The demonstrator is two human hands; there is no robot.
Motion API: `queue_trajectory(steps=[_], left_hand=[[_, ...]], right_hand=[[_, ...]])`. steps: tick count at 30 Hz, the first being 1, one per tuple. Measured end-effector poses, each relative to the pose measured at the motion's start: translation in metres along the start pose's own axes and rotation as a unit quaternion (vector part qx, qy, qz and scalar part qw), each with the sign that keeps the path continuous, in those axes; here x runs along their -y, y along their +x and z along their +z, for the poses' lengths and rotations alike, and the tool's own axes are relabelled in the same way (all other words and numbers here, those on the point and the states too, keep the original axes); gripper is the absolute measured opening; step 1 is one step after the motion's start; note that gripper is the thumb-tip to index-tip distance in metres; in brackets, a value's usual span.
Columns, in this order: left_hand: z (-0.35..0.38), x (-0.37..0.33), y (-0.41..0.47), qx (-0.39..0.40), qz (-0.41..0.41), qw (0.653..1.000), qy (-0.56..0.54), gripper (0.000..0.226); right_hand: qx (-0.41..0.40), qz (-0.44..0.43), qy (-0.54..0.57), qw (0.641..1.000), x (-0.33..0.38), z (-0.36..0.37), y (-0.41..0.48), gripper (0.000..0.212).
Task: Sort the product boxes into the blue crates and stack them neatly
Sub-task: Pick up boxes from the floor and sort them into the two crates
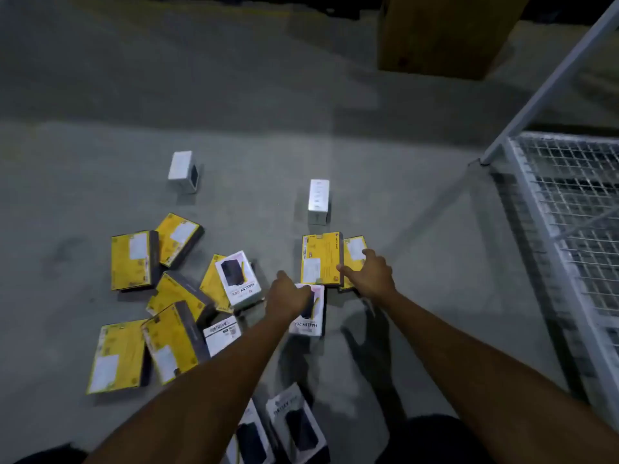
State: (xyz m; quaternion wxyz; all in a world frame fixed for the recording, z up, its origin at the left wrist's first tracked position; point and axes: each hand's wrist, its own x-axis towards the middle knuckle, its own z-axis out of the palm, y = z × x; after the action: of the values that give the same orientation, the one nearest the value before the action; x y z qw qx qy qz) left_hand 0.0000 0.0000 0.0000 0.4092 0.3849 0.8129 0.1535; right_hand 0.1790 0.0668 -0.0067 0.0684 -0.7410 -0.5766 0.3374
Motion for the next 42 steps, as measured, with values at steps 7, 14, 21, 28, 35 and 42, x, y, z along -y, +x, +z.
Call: queue_trajectory(steps=[7,14,21,28,35,42], left_hand=[[0.060,0.027,0.033,0.009,0.007,0.999,0.045,0.097],[0.070,0.030,0.049,-0.010,-0.021,1.000,0.009,0.101],[0.048,0.036,0.053,-0.123,0.001,0.982,-0.146,0.057],[0.035,0.024,0.068,-0.120,-0.060,0.944,-0.301,0.055],[0.045,0.007,0.073,0.020,-0.042,0.908,-0.416,0.085],[0.058,-0.007,0.065,0.118,-0.013,0.886,-0.449,0.075]], right_hand=[[0.066,0.021,-0.072,0.995,-0.007,0.031,0.048,0.133],[0.031,0.097,-0.029,0.994,-0.007,0.065,0.054,0.149],[0.019,0.161,0.113,0.980,-0.016,0.058,0.064,0.162],[0.032,0.196,0.180,0.964,-0.048,0.065,0.097,0.158],[0.092,0.155,0.224,0.958,-0.046,0.043,0.071,0.084],[0.124,0.134,0.329,0.926,-0.050,0.033,0.057,0.045]])
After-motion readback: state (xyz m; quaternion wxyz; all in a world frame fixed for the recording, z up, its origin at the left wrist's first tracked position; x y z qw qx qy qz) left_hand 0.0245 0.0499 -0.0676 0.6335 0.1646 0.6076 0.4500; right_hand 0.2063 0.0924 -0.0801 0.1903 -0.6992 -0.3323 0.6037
